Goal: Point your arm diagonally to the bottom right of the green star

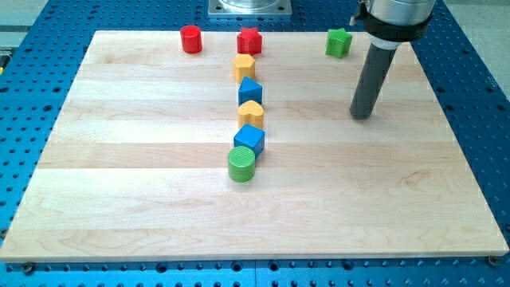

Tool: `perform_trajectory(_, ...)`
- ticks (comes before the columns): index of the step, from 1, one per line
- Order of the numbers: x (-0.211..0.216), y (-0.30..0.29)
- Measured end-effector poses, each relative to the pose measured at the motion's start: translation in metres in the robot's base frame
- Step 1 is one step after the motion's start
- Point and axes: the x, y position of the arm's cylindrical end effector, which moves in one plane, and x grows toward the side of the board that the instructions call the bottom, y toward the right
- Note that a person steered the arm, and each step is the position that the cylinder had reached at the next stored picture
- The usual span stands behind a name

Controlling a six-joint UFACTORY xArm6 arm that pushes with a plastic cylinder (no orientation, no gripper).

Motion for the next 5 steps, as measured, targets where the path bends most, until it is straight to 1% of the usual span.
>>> perform_trajectory(1,0.0,0.001)
perform_trajectory(2,-0.005,0.073)
perform_trajectory(3,-0.046,0.104)
perform_trajectory(4,-0.098,0.144)
perform_trajectory(5,-0.146,0.148)
